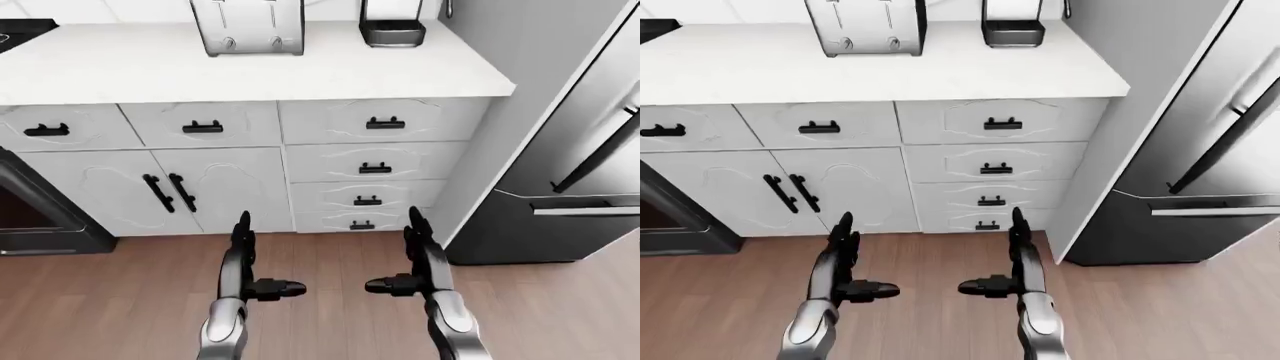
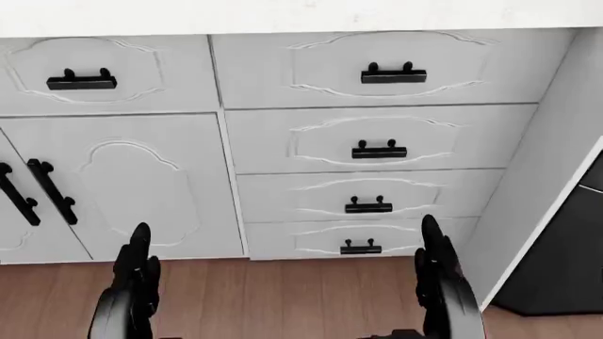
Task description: Push down the lever of the toaster to turn it on.
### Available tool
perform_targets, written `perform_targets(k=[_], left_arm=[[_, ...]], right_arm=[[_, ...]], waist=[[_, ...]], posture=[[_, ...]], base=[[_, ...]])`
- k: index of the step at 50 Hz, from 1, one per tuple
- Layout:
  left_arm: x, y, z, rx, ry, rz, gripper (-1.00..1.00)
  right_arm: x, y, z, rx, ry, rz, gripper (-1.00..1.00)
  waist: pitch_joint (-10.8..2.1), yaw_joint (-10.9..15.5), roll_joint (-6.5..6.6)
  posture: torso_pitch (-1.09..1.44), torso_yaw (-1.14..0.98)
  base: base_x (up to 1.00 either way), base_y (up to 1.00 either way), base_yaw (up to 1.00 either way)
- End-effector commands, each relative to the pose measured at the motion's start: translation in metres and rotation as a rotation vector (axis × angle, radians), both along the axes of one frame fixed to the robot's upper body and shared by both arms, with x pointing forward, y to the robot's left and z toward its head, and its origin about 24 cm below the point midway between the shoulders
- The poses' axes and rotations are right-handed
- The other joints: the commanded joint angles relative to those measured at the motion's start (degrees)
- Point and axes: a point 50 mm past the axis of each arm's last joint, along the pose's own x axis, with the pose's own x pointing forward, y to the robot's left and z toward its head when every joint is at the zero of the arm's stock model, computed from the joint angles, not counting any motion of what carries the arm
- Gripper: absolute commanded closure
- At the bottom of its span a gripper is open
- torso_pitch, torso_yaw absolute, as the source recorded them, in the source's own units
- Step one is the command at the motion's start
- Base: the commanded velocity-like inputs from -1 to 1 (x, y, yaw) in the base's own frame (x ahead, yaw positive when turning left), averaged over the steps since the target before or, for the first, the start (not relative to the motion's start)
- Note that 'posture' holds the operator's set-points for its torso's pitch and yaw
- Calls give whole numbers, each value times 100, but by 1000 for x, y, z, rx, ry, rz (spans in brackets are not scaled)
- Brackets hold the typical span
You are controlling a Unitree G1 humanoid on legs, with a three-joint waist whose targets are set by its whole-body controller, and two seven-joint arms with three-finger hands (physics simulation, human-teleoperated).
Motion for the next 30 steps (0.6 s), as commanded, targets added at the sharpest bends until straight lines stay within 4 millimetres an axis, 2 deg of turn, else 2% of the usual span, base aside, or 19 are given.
perform_targets(k=[1,3,4,5,7,17,18,20,26,28,30], left_arm=[[8,-2,31,4,-170,-11,-100],[9,-2,30,6,-170,-10,-100],[9,-2,30,6,-171,-9,-100],[9,-2,32,7,-171,-9,-100],[9,-2,31,7,-172,-8,-100],[9,-2,33,6,-173,-6,-100],[9,-2,32,7,-172,-6,-100],[8,-2,30,5,-173,-6,-100],[9,-2,31,0,-171,-4,-100],[8,-3,31,3,-170,-5,-100],[8,-2,30,2,-170,-5,-100]], right_arm=[[10,2,30,-22,-163,17,-100],[10,2,29,-25,-161,17,-100],[11,1,29,-26,-162,16,-100],[10,2,30,-25,-163,16,-100],[10,2,28,-30,-160,20,-100],[10,1,29,-35,-160,15,-100],[10,1,29,-34,-159,14,-100],[10,1,28,-35,-159,14,-100],[10,1,29,-34,-157,14,-100],[10,1,29,-35,-157,14,-100],[9,1,30,-36,-156,13,-100]], waist=[[-5,-12,-45],[-351,44,-6],[-294,44,-7],[-95,38,-37],[-398,43,-45],[-479,43,-23],[-583,35,6],[-472,31,4],[-440,17,112],[-428,26,90],[-394,39,14]], posture=[[0,0],[0,0],[0,0],[0,0],[0,0],[0,0],[0,0],[0,0],[0,0],[0,0],[0,0]], base=[[0,0,0],[0,0,0],[0,0,0],[0,0,0],[0,0,0],[0,0,0],[0,7,0],[0,9,0],[0,9,0],[0,9,0],[0,9,0]])
